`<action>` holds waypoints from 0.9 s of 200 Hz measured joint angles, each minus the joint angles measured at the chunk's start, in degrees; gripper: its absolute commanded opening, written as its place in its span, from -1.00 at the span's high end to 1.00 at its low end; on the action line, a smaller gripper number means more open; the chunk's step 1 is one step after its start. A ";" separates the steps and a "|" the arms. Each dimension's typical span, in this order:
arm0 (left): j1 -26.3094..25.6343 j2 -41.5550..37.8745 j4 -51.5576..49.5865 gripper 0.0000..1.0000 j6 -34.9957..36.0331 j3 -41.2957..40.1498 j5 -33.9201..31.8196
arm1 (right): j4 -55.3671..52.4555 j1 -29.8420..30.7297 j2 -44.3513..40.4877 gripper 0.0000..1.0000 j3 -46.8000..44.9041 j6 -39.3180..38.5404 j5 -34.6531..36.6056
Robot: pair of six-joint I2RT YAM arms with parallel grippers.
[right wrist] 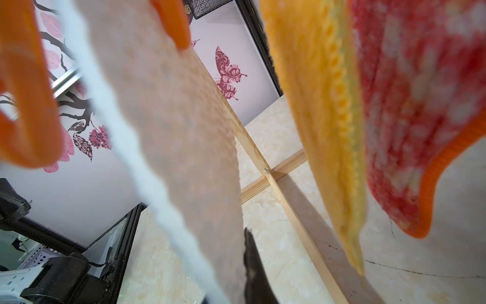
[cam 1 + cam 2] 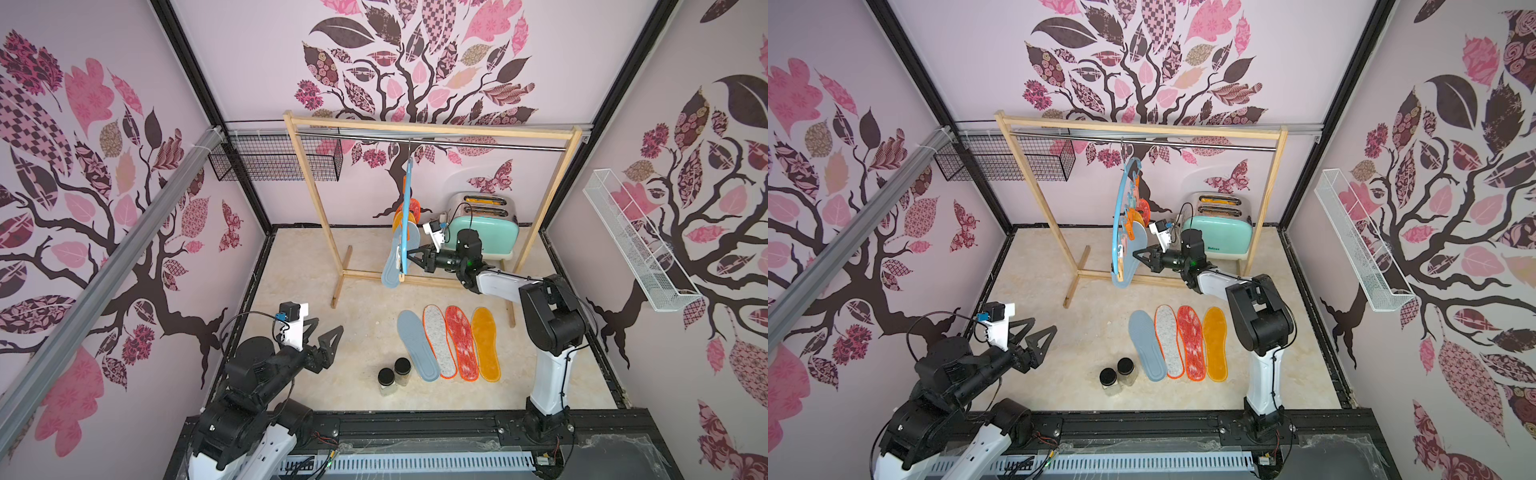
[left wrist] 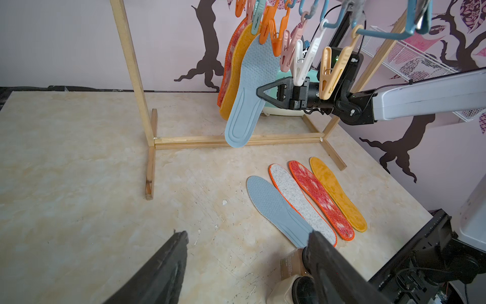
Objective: Take the shoe insoles off the hanger
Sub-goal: Remove the insole from the hanger.
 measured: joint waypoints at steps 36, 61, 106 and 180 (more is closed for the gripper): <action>0.00 0.00 0.00 -0.52 0.00 0.00 0.04 | -0.09 -0.04 0.00 0.99 0.00 -0.02 -0.79; -0.04 0.44 0.00 -0.53 -0.02 0.00 0.07 | -0.26 -0.11 0.00 0.99 0.00 -0.02 -1.14; -0.22 4.81 -0.02 -0.53 -0.33 0.04 0.17 | -1.03 -0.33 0.00 0.99 0.00 -0.11 -1.64; 0.26 13.75 7.21 -0.50 -7.96 2.08 1.99 | -2.82 -0.42 -0.24 0.99 -0.02 -1.60 -2.32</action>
